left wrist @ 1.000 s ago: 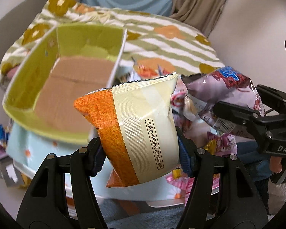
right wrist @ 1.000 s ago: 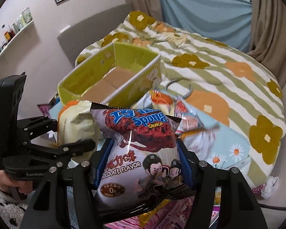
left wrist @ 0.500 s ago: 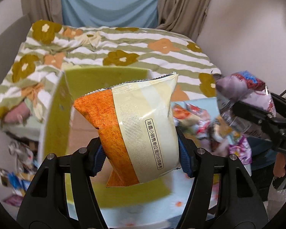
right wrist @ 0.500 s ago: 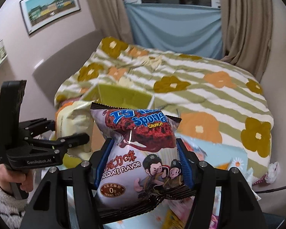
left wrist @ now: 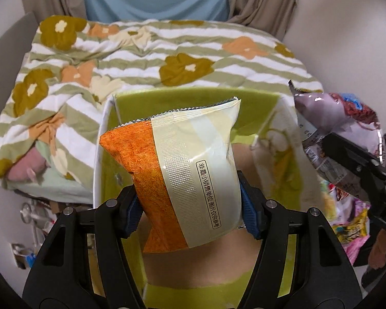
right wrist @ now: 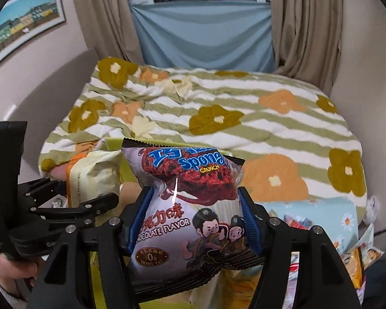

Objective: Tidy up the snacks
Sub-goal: 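Carry both bags over the box and open both tools to drop them inside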

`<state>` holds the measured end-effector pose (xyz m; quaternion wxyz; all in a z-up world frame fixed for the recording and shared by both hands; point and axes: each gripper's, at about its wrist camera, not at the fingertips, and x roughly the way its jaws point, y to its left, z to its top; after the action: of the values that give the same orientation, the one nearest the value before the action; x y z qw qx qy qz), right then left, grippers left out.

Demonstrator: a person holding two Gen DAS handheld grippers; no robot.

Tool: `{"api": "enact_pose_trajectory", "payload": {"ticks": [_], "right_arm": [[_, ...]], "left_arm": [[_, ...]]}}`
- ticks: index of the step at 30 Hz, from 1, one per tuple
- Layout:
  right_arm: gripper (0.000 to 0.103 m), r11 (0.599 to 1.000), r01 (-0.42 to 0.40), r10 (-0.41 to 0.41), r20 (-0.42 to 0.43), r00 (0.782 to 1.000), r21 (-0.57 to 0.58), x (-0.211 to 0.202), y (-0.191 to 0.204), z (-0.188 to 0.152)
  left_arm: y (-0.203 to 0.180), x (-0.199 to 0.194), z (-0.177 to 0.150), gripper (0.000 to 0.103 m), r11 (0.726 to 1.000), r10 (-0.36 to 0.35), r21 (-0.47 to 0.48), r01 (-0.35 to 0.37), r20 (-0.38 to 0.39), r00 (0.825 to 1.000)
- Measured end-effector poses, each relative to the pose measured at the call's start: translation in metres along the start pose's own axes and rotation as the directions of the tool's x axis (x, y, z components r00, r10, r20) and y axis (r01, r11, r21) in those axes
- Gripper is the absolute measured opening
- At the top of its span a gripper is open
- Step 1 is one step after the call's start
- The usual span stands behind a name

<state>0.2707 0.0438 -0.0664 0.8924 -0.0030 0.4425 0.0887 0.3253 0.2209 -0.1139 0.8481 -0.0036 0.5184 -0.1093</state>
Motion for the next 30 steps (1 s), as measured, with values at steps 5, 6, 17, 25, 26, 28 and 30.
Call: {"api": "enact_pose_trajectory", "payload": {"ticks": [5, 6, 17, 25, 26, 28, 30], "right_arm": [[0.060, 1.000, 0.006, -0.005, -0.024, 1.000, 0.012, 0.018, 0.009, -0.001], [0.060, 1.000, 0.010, -0.010, -0.025, 1.000, 0.007, 0.020, 0.010, -0.002], [0.061, 1.000, 0.005, -0.006, -0.011, 1.000, -0.029, 0.023, 0.024, -0.009], [0.061, 1.000, -0.002, 0.001, -0.058, 0.998, -0.021, 0.058, 0.031, 0.000], [0.062, 1.000, -0.004, 0.002, -0.065, 0.998, -0.025, 0.063, 0.033, 0.000], [0.066, 1.000, -0.009, 0.007, -0.072, 0.997, -0.028, 0.072, 0.035, -0.001], [0.090, 0.999, -0.013, 0.011, -0.062, 0.998, -0.032, 0.077, 0.038, -0.002]], "left_arm": [[0.005, 0.025, -0.003, 0.101, 0.998, 0.069, 0.007, -0.069, -0.010, 0.998], [0.006, 0.025, -0.004, 0.101, 0.997, 0.076, 0.010, -0.076, 0.001, 0.997], [0.014, -0.007, -0.030, 0.101, 0.992, 0.126, -0.016, -0.125, 0.010, 0.992], [0.022, -0.017, -0.046, 0.101, 0.988, 0.150, -0.026, -0.149, 0.028, 0.988], [0.025, -0.016, -0.047, 0.101, 0.988, 0.152, -0.033, -0.151, 0.024, 0.988], [0.030, -0.012, -0.050, 0.101, 0.989, 0.142, -0.047, -0.141, 0.013, 0.990], [0.032, -0.009, -0.054, 0.101, 0.989, 0.135, -0.055, -0.134, 0.001, 0.991]]}}
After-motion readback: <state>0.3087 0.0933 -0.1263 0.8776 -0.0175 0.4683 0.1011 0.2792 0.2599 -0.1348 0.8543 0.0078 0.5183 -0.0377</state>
